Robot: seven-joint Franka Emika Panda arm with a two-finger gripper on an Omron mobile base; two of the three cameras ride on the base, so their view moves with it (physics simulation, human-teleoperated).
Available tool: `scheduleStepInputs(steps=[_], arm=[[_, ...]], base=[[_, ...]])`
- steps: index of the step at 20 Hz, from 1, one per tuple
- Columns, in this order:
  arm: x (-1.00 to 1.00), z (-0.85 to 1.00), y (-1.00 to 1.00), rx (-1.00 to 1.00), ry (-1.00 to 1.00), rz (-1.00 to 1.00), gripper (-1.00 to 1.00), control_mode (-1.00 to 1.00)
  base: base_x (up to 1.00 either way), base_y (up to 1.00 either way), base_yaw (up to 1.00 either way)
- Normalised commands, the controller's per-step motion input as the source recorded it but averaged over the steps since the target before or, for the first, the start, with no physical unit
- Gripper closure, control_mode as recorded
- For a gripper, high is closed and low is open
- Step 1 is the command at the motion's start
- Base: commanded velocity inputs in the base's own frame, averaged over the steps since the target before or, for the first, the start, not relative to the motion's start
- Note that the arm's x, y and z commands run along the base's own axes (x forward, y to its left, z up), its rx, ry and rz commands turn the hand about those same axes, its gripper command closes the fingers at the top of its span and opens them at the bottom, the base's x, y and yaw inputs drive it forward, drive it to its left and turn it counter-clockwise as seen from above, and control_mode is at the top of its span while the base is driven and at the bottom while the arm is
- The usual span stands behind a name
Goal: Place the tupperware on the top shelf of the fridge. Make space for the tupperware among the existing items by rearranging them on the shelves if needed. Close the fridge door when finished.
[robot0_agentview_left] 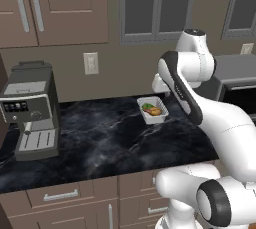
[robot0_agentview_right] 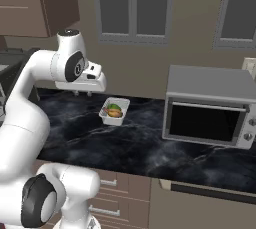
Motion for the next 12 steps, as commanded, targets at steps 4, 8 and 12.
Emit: scheduleStepInputs(steps=[4, 8, 12], arm=[[-0.01, -0.12, -0.16, 0.0, -0.01, 0.0, -1.0, -1.0], [-0.11, -0.45, -0.22, -0.02, 0.01, -0.07, -1.0, -1.0], [-0.34, -0.32, -0.42, 0.0, 0.09, -0.03, -1.0, -1.0]], base=[[0.0, 0.0, 0.0], [0.0, 0.0, 0.0], [0.0, 0.0, 0.0]])
